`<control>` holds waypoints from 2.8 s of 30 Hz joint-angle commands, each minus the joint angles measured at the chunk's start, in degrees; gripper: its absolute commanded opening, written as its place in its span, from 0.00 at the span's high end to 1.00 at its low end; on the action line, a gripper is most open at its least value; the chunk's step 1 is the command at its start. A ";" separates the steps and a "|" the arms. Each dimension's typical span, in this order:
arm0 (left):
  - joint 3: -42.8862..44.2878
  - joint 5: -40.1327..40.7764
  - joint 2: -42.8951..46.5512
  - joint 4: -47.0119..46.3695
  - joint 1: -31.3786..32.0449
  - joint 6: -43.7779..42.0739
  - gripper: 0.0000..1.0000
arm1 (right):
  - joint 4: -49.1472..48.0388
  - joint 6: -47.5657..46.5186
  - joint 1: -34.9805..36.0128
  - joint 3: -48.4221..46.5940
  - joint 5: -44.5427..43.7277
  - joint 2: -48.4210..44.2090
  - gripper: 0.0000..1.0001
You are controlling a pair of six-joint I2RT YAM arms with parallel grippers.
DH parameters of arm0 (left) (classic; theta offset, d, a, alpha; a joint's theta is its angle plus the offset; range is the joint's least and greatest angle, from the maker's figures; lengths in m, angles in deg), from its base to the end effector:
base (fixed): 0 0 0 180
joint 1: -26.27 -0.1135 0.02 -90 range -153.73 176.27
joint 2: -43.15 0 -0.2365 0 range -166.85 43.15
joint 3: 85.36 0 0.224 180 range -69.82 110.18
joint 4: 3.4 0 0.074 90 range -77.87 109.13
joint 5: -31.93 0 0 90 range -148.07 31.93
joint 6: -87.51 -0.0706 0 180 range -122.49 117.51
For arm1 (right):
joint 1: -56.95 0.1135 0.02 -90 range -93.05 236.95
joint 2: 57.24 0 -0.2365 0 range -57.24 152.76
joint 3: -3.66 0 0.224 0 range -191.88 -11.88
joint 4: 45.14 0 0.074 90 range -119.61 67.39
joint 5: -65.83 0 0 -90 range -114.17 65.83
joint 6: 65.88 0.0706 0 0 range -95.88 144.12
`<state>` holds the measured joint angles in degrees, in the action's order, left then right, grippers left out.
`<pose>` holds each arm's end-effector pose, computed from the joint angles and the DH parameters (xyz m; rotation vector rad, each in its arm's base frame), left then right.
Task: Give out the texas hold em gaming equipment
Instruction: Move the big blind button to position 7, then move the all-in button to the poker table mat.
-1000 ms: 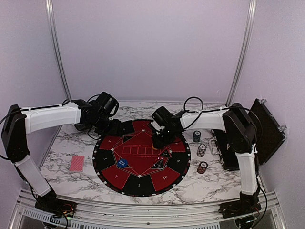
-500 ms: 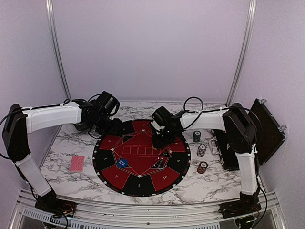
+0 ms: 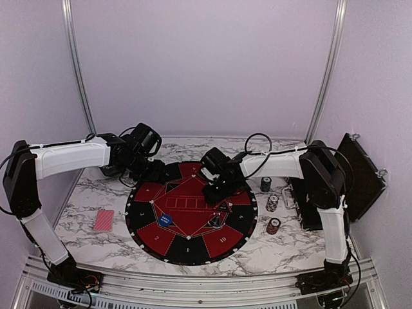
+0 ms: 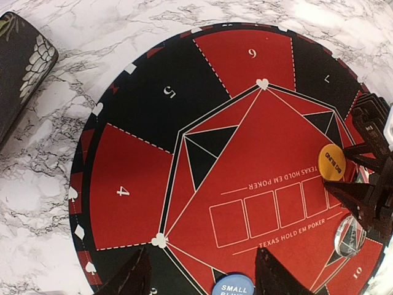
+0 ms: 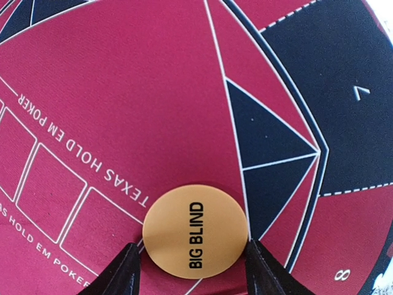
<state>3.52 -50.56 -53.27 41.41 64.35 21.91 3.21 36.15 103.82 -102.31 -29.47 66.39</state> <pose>0.2863 -0.2126 0.2051 0.2420 2.4867 -0.3015 0.2940 0.3043 0.1106 -0.7908 2.6099 0.1750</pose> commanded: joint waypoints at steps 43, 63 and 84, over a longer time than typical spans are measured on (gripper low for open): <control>2.13 -0.49 -1.85 2.45 -0.12 -0.75 0.41 | -0.21 -0.96 -6.75 -6.69 -2.58 7.72 0.46; 1.81 0.05 -1.06 2.45 -0.14 -0.80 0.40 | 1.10 -1.90 -6.04 -7.23 0.08 0.95 0.30; 0.77 0.06 -0.08 1.81 -0.12 -0.66 0.40 | 1.89 -3.09 -1.18 15.04 -0.11 -17.01 0.47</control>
<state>4.15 -50.54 -54.32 42.06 64.35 21.67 4.48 33.39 101.28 -88.93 -29.62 51.53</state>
